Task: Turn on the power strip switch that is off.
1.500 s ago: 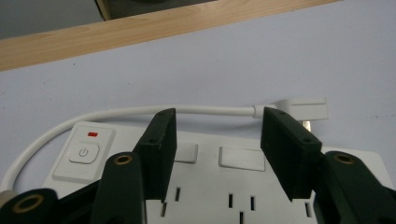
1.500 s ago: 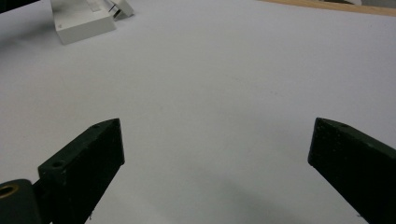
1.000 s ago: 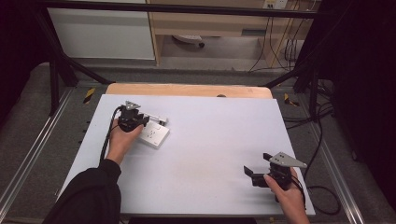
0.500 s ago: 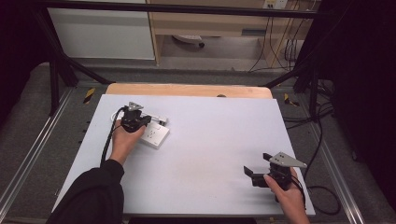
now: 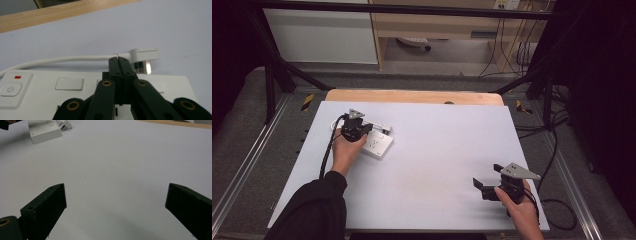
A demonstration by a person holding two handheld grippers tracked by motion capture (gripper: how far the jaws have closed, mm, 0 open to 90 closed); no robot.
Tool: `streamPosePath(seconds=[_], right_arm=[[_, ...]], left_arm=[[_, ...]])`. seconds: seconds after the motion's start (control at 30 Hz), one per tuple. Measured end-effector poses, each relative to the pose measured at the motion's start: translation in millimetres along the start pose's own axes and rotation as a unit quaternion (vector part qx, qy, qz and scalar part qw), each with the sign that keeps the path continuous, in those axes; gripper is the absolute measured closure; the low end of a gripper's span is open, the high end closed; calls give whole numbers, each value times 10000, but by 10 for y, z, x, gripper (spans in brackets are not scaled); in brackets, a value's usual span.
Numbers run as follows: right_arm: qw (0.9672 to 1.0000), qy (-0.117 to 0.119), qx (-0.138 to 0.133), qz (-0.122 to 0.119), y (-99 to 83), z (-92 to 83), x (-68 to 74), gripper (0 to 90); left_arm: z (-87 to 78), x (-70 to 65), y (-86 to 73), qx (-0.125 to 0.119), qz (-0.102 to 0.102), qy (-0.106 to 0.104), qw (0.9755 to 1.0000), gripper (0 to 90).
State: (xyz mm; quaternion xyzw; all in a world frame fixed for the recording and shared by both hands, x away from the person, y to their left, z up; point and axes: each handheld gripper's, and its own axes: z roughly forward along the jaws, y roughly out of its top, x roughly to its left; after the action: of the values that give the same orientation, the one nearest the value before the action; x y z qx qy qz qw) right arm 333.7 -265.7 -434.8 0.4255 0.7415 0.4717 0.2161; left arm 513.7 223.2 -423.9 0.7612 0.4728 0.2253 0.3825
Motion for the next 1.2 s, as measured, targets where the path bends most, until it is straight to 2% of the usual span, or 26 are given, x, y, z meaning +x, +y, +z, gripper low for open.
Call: streamPosePath(seconds=[0.57, 0.67, 1.2], right_arm=[[10000, 3, 1, 6, 1, -3, 0, 36], [10000, 6, 3, 5, 1, -2, 1, 36], [10000, 16, 10, 0, -1, -3, -2, 34]], left_arm=[[-6, 91, -87, 41, -50, 143, 9999, 900], [-5, 110, -111, -18, -110, 140, 9998, 900], [22, 135, -114, -79, -122, 186, 9997, 900]])
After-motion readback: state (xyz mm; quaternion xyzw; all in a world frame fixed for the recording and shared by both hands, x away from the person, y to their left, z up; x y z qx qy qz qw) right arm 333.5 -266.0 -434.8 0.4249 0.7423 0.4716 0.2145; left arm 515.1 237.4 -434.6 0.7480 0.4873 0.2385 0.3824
